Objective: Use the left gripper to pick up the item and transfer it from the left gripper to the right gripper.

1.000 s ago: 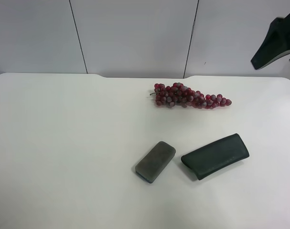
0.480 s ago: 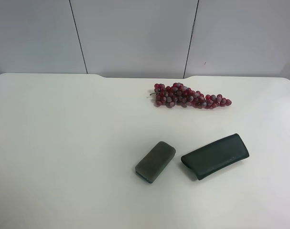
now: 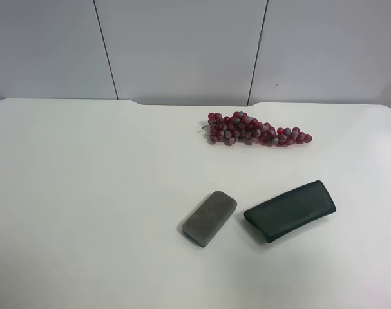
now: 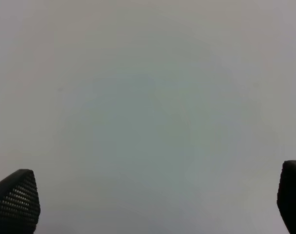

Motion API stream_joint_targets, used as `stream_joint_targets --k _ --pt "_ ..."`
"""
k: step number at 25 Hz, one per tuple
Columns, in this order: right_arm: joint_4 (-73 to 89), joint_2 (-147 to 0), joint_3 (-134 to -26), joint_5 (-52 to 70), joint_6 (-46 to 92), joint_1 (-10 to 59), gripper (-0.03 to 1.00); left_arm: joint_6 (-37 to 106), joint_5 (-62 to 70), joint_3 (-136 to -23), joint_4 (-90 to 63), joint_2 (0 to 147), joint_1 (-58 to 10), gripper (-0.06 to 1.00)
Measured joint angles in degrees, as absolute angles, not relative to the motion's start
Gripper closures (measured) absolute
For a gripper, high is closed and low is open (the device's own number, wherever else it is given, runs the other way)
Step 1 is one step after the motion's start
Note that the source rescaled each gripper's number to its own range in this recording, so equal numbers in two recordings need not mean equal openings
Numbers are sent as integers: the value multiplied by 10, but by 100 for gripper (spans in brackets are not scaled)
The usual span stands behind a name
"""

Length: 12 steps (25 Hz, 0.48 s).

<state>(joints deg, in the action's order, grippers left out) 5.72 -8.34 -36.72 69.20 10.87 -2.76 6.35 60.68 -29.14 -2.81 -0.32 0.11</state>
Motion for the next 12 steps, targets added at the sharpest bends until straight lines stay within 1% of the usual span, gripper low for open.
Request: stream_joint_targets --k 5,12 --pt "62 -1 -310 647 94 -28 -3 64 607 -291 -28 -3 1 -5" --pt "62 2 -293 618 85 -28 -3 64 607 -291 -28 -3 1 -5"
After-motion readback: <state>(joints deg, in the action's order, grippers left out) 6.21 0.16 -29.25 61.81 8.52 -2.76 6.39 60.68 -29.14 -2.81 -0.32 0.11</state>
